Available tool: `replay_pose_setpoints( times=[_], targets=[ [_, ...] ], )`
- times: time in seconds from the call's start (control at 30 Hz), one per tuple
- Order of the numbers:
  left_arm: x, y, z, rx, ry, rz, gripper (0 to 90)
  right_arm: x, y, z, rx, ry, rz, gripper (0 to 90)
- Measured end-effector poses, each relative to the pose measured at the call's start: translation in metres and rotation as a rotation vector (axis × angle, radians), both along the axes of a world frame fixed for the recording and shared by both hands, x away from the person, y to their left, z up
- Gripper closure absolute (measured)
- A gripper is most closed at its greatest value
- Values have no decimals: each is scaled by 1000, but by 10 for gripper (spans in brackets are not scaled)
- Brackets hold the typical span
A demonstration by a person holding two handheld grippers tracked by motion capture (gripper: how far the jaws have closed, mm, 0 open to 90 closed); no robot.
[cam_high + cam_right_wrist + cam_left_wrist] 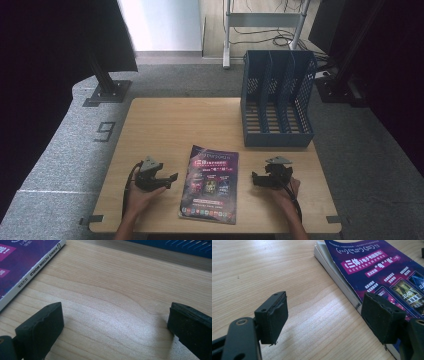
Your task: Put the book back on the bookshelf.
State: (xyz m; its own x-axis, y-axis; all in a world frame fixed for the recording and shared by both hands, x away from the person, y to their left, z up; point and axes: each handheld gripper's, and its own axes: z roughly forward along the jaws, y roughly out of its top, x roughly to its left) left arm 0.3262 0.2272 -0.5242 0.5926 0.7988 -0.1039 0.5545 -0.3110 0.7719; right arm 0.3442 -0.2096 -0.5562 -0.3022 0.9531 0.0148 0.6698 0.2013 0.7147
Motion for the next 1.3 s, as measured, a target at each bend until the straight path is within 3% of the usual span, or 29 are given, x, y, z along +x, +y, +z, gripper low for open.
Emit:
replay_pose_setpoints(
  times=[0.2,0.4,0.5,0.67,0.8,0.9,1.0,1.1,1.3],
  targets=[
    [2,-1,-2,-2,7,-9,222,-1,-1,0,2,-8,-5,25],
    [2,-2,0,-5,21,7,227,-1,-3,1,7,-25,-11,111],
    [1,-6,1,14,15,-2,226,-2,-3,1,4,-33,-5,123],
    [-1,-3,2,5,16,8,225,-8,-2,4,-15,-58,2,131],
    [0,-1,4,-19,16,12,226,-9,-4,8,31,-72,13,140],
    [1,-2,2,-17,17,16,226,-12,-9,15,107,-83,8,150],
    [1,-3,2,-23,8,24,236,-13,-10,18,120,-94,6,153],
    [0,-5,2,-24,2,17,240,-15,-10,28,205,-99,26,161],
    [1,-3,3,-30,2,20,240,-18,-2,46,230,-145,53,166]
  ],
)
